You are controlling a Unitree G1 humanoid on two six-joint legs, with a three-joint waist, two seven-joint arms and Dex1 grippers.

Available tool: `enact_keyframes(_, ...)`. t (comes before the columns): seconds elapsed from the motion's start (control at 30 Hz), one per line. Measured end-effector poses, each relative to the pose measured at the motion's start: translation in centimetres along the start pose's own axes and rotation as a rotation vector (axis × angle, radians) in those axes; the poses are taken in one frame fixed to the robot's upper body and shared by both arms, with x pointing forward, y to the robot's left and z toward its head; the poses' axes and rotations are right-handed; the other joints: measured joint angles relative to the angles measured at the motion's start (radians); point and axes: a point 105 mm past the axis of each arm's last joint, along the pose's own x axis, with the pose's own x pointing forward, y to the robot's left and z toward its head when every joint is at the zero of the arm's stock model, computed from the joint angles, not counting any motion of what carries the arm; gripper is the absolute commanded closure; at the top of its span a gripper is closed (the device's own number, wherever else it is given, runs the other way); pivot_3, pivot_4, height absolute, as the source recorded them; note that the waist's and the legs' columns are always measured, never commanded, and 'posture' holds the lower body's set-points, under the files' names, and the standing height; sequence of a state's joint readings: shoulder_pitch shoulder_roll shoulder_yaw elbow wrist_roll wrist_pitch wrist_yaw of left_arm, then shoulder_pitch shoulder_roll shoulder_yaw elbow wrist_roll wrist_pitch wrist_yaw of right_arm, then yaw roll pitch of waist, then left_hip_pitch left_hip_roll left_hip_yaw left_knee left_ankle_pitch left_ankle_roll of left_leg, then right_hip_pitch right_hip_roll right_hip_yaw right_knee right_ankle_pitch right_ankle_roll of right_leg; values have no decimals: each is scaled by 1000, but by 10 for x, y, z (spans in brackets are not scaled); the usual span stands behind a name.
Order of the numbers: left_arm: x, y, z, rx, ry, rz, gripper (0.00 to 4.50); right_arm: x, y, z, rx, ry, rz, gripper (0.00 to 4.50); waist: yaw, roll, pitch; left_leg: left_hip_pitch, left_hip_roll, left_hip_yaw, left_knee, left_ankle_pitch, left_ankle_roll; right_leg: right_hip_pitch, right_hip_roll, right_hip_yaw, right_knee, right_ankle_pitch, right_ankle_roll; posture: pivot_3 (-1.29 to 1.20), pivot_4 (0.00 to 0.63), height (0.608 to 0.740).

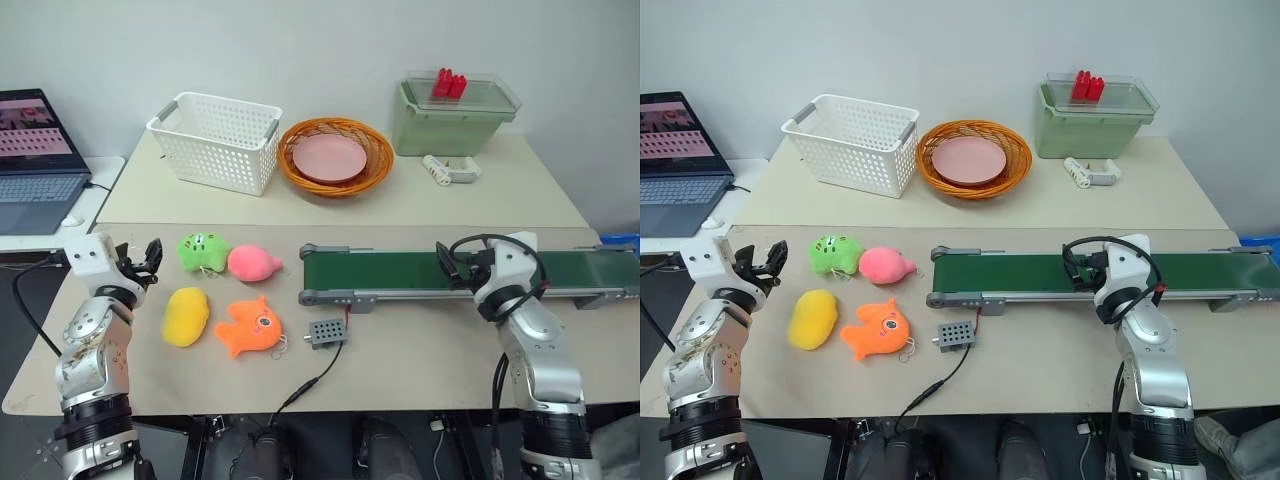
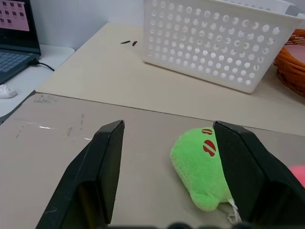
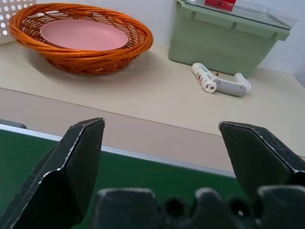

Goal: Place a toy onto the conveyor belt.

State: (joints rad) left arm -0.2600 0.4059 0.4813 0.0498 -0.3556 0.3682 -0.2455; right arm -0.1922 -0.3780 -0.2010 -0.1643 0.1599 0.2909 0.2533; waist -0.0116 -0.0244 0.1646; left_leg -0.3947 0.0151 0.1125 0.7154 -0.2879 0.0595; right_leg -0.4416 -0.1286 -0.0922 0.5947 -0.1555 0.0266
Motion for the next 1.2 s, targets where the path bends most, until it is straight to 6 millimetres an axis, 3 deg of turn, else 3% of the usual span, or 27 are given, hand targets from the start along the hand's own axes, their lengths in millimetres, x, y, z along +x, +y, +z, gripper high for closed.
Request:
enact_keyframes(0.17, 0, -3, 5, 6, -17, -11, 1338, 4, 3, 4, 0, -11, 16, 0, 0, 0, 0, 0, 0, 0, 0, 0, 0, 0, 0, 0, 0, 0, 0, 0, 150, 740)
enact_keyframes(0.27, 0, -6, 10, 13, -35, -23, 1338, 9, 17, 13, 7, -41, 96, 0, -1, 0, 0, 1, 0, 0, 0, 0, 0, 0, 0, 0, 0, 0, 0, 0, 150, 740)
enact_keyframes(0.4, 0, -7, 10, 13, -33, -25, 1338, 1, 66, 43, 25, -124, 440, 0, -2, 0, 0, 1, 1, 0, -1, 0, 0, 0, 1, 0, 0, 0, -1, 0, 150, 740)
enact_keyframes(0.47, 0, -8, 10, 14, -30, -27, 1338, -17, 95, 67, -4, -185, 690, 0, -1, 0, 0, 1, 1, -1, -1, 0, 0, 1, 1, -1, -1, 0, -1, 0, 150, 740)
enact_keyframes(0.57, 0, -8, 9, 13, -28, -27, 1338, -40, 112, 80, -38, -195, 938, 0, 7, 0, 0, 1, 0, -1, 0, -1, 2, 1, 0, -1, -1, 0, -1, 0, 150, 740)
enact_keyframes(0.67, 0, -8, 9, 13, -26, -26, 1338, -63, 123, 81, -10, -155, 1172, 0, 15, 0, 0, 1, 0, -1, 1, -3, 6, 2, -1, -1, -1, 0, -1, 0, 150, 740)
enact_keyframes(0.8, -8, -5, 6, 37, -12, -34, 1338, -77, 134, 76, -28, -115, 1331, 0, 15, 0, 0, 1, 0, -1, 0, -3, 6, 1, -1, -1, -1, 0, -1, 0, 150, 740)
enact_keyframes(0.93, -24, 4, 0, 88, 46, -60, 1338, -78, 140, 73, -49, -96, 1380, 0, 14, 0, 0, 1, 1, -1, -1, -1, 1, -1, -1, -1, 0, -1, -3, 0, 150, 740)
enact_keyframes(1.1, -58, 41, 16, 204, 78, -43, 1338, -71, 144, 68, -47, -87, 1382, 0, 17, 0, 0, 0, 1, -1, -1, -1, 0, -3, -2, -1, 0, -3, -6, 0, 150, 740)
enact_keyframes(1.2, -76, 47, 11, 298, 145, -86, 1338, -68, 145, 65, -38, -84, 1377, 0, 18, 0, 0, -1, 1, 0, -1, -4, -4, -5, -2, -1, 0, -3, -7, 0, 150, 740)
